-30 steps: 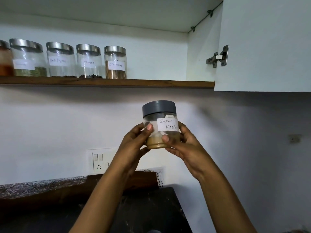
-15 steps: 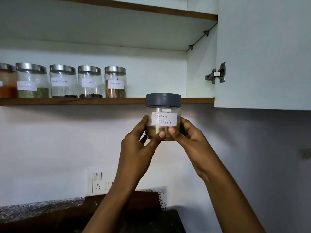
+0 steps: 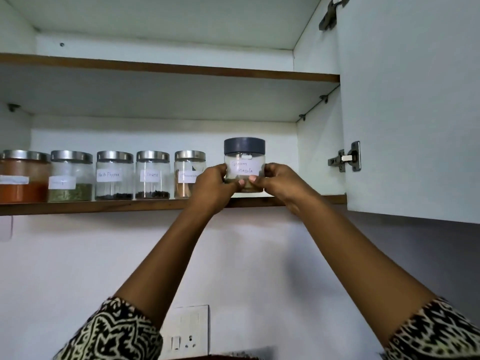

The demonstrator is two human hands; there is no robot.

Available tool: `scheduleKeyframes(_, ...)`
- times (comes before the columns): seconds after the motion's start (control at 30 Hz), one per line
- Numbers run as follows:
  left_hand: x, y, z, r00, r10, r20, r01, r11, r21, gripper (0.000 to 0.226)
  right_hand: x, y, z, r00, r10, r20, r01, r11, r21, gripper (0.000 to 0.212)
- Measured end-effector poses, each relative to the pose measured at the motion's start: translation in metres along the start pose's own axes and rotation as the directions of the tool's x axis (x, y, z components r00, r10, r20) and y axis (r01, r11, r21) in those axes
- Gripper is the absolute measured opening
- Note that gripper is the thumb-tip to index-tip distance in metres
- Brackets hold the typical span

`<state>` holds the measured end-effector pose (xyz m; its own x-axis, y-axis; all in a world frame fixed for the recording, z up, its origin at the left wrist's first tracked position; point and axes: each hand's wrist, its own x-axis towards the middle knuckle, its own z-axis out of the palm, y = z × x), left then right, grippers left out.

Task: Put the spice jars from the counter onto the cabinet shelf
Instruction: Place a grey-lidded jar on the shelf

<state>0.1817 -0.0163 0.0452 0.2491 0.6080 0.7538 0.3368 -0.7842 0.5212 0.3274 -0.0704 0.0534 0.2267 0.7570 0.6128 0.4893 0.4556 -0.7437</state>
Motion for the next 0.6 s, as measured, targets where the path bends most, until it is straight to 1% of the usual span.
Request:
scheduleKeyframes(0.07,0.011,-0.008,0.001,0.997,-0.070,0.014,0.068,0.991,0.117,0.031,0.013,0.005,0.004,0.999,0.036,0.025,-0.034,0.997,-0.072,0.043)
scheduleKeyframes(0.13,0.022,-0.016,0.004,0.993,-0.113,0.018,0.107,0.969,0.222,0.033,0.026,0.010,0.008,0.998,0.064,0.029,-0.059,0.987,-0.148,0.041)
scheduleKeyframes(0.27,0.035,-0.023,0.009,0.990,-0.136,-0.045,0.143,0.916,0.376,0.032,0.046,0.013,0.015,0.993,0.104,0.047,-0.091,0.971,-0.220,0.035)
scheduleKeyframes(0.37,0.045,-0.029,0.010,0.986,-0.155,-0.059,0.165,0.893,0.419,0.036,0.058,0.014,0.019,0.988,0.132,0.080,-0.108,0.962,-0.252,0.031)
scheduleKeyframes(0.47,0.054,-0.035,0.010,0.984,-0.172,-0.049,0.176,0.880,0.440,0.038,0.071,0.015,0.022,0.975,0.190,0.113,-0.152,0.948,-0.281,0.033)
scheduleKeyframes(0.6,0.062,-0.040,0.014,0.983,-0.174,-0.050,0.177,0.870,0.459,0.038,0.083,0.021,0.025,0.963,0.228,0.140,-0.187,0.947,-0.261,0.017)
